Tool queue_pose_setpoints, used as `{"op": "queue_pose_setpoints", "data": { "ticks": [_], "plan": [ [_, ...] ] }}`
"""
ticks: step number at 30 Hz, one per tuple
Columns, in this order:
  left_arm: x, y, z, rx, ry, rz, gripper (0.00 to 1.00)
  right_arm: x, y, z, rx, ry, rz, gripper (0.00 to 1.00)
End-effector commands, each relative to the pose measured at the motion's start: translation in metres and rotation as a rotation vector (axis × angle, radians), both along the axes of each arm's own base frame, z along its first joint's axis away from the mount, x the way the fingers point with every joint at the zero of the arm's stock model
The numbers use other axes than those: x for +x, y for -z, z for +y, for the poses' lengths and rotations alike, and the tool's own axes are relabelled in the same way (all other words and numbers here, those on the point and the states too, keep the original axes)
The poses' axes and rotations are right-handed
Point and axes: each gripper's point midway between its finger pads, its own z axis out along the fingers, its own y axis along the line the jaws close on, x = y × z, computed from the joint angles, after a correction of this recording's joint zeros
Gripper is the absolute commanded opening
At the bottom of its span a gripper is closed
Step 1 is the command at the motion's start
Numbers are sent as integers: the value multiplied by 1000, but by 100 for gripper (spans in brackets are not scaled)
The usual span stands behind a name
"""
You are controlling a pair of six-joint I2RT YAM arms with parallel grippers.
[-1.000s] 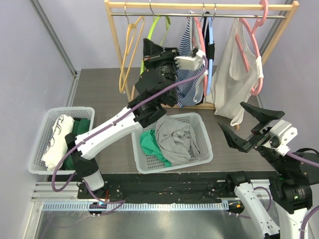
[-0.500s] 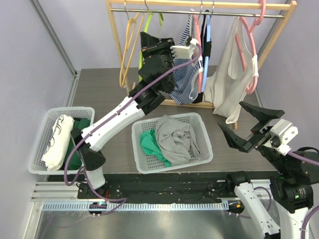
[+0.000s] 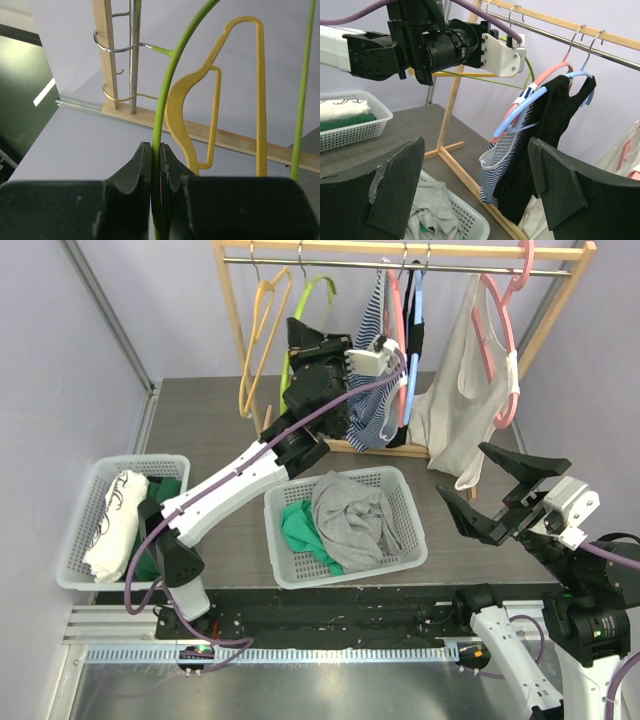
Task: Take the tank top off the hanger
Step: Place the hanger at the clothesline.
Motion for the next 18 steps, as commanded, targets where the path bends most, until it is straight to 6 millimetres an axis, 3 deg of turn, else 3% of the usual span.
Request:
{"op": "queue_pose_setpoints", "data": {
  "ticks": [1, 3, 5, 10, 11, 12, 18],
  "plan": [
    [-17, -22, 26, -60, -5, -44, 0, -1, -14, 1, 15, -9, -23, 92],
    [-19, -27, 28, -76, -7, -52, 1, 0, -15, 1, 16, -10, -22, 92],
    [-20, -33, 28, -97, 0, -65, 10, 2, -16, 0, 28, -4, -13, 93],
    [-29, -57, 32, -153, 19, -109, 16, 13, -19, -4, 68, 27, 23, 95],
    [-32, -60, 31, -158, 29, -115, 84, 18, -19, -3, 72, 31, 39, 95],
    [-34, -64, 31, -165, 38, -122, 99, 18, -21, -4, 79, 33, 44, 96],
    [-53, -67, 29, -227, 111, -112, 100, 31, -23, -7, 106, 60, 84, 100]
  ]
}}
